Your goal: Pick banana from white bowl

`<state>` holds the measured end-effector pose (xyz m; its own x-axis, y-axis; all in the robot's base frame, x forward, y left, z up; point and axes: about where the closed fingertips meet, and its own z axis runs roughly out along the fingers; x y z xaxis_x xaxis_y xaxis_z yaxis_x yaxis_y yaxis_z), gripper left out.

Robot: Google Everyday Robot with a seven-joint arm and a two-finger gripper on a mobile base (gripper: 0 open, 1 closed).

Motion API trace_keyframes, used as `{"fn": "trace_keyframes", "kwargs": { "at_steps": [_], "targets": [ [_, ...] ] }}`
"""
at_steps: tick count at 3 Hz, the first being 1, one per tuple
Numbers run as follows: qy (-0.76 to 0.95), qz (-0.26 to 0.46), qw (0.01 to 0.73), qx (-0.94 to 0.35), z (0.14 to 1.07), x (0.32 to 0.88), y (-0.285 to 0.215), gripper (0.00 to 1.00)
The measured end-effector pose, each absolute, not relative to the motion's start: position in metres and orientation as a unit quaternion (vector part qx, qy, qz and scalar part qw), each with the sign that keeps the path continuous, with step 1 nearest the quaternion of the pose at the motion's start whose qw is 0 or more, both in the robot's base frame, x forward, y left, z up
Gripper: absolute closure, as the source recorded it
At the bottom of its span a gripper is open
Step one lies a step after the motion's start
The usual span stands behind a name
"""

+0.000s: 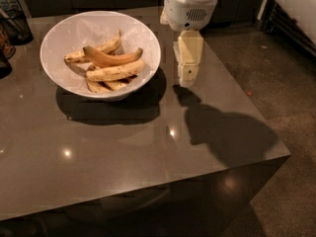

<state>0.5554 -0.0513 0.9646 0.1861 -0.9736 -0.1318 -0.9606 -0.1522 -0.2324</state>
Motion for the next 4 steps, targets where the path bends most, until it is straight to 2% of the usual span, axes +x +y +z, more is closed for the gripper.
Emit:
{"fn": "trace_keyframes", "kwargs": {
  "at_steps": [2, 4],
  "targets": [
    [0.592, 0.001, 0.151, -0.792, 0.976, 0.576, -0.007, 0.0],
    [0.595, 0.003, 0.18, -0.784, 0.977, 0.586, 0.0, 0.0]
  ]
}}
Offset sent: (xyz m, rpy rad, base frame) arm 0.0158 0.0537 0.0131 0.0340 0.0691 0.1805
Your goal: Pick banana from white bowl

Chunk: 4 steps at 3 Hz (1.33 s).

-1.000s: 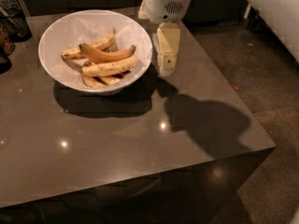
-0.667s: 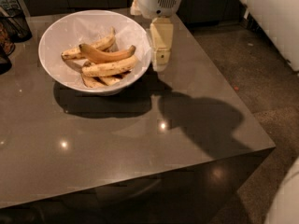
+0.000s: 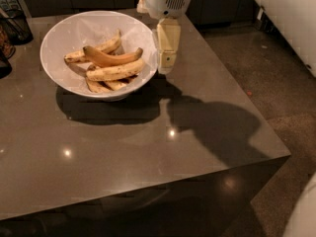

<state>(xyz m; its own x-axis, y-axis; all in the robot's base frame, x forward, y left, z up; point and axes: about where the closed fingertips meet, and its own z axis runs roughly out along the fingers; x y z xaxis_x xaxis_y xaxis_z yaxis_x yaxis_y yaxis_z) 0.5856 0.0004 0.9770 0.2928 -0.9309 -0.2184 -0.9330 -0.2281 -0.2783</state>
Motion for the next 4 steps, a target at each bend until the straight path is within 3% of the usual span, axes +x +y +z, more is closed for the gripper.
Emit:
{"fn": "trace_keyframes", "kwargs": {
  "at_steps": [2, 3, 4],
  "targets": [
    [0.621, 0.019, 0.164, -0.766, 0.968, 0.598, 0.004, 0.0],
    [0.628, 0.028, 0.162, -0.76, 0.964, 0.604, 0.006, 0.19],
    [0.633, 0.035, 0.16, -0.757, 0.961, 0.611, 0.008, 0.29]
  ]
}}
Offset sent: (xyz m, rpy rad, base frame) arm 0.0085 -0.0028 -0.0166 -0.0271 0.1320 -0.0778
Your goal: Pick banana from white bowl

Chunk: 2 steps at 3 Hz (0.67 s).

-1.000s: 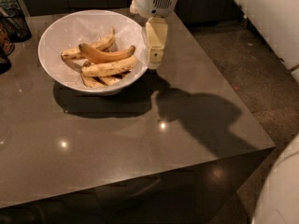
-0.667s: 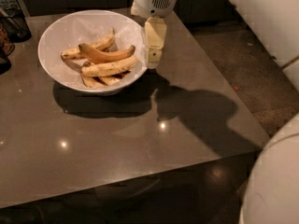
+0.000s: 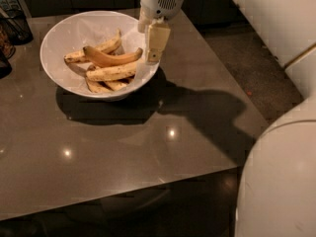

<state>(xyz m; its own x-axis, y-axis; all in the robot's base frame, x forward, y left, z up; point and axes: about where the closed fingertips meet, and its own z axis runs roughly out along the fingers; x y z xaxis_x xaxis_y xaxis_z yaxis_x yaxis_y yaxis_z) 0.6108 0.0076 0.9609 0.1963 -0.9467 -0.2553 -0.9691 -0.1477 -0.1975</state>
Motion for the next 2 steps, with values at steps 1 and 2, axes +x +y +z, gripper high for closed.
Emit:
{"fn": "trace_keyframes", "kwargs": {
  "at_steps": [1, 2],
  "targets": [
    [0.633, 0.039, 0.158, -0.757, 0.9569, 0.6158, 0.0098, 0.3],
    [0.63, 0.038, 0.154, -0.761, 0.9538, 0.6199, 0.013, 0.27]
  ]
}}
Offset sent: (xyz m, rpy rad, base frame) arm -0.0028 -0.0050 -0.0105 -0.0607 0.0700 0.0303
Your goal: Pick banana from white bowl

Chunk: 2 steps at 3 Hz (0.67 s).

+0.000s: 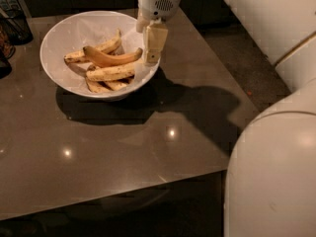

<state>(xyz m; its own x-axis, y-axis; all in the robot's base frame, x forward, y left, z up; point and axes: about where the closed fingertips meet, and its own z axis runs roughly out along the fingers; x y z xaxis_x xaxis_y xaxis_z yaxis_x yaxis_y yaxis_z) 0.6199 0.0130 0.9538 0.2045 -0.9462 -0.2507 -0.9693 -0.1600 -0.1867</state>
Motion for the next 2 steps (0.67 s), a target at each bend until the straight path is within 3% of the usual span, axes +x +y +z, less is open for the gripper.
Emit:
{"fn": "trace_keyframes", "kwargs": {
  "at_steps": [2],
  "targets": [
    [0.615, 0.028, 0.148, -0.774, 0.9531, 0.637, 0.0254, 0.26]
  ]
}}
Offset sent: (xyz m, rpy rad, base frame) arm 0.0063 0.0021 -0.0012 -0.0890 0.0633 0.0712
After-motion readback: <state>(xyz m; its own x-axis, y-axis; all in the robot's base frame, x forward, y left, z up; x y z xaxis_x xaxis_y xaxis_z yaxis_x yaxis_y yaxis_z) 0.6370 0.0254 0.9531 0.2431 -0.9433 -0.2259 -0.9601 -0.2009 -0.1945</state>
